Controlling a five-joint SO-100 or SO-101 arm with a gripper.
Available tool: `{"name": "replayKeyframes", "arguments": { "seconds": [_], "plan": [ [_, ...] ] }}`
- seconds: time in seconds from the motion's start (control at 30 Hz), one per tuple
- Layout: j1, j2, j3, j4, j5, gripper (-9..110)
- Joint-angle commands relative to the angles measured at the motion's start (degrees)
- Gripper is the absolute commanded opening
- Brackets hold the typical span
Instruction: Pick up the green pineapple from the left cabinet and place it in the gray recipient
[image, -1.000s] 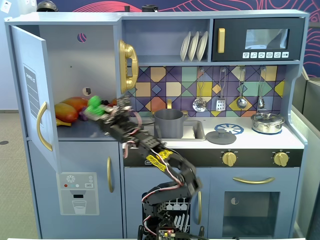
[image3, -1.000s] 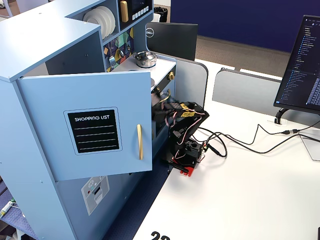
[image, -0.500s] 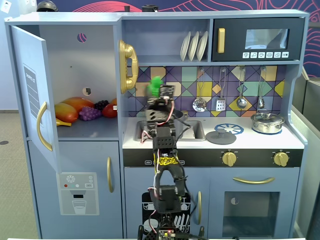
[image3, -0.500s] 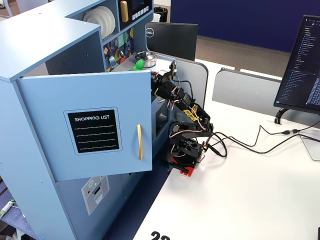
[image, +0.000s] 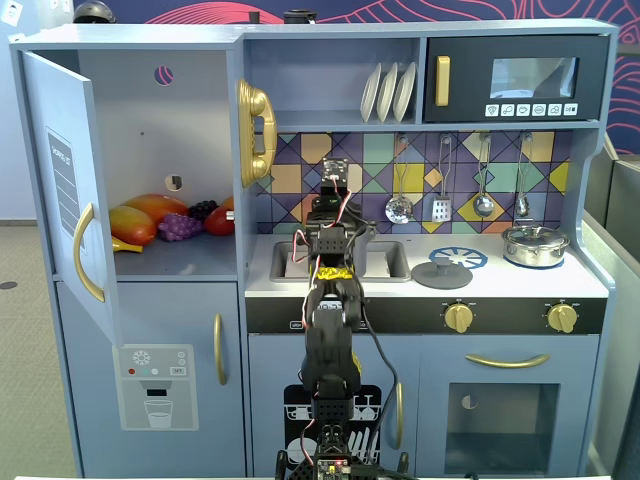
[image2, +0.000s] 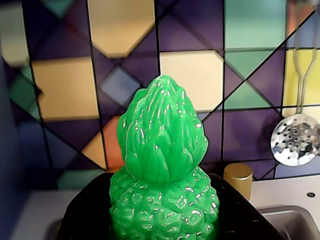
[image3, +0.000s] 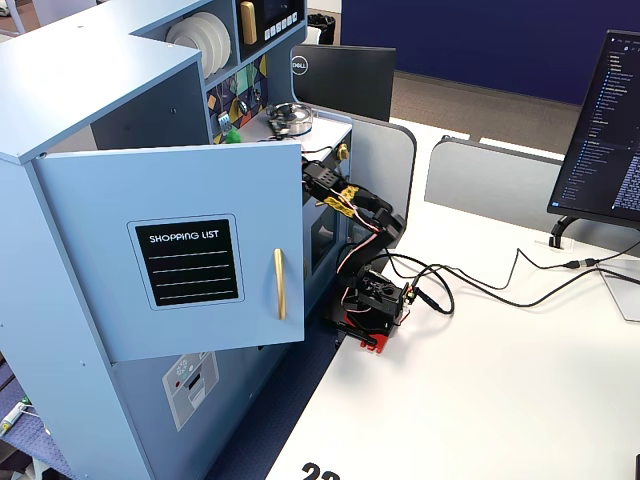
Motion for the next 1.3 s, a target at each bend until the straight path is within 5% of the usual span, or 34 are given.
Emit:
{"name": "replayKeyframes", "arguments": {
  "seconds": [0.0, 0.17, 0.3, 0.4, 0.53, 0.73, 0.93, 1.27],
  "plan": [
    [-0.97, -5.36, -8.09, 0.18, -3.43, 0],
    [-0.53, -6.42, -8.70, 3.52, -6.42, 2],
    [0.44, -5.63, -8.09, 3.87, -1.93, 31],
    [1.05, -4.83, -8.70, 4.39, -1.14, 41],
    [0.79, 2.81, -10.02, 12.83, -0.88, 37],
    [1.49, 22.94, -8.00, 47.81, -3.52, 25],
    [3.16, 39.29, 5.54, 64.86, -3.52, 0],
    [3.96, 50.62, 36.04, 65.21, -4.57, 0]
  ]
}}
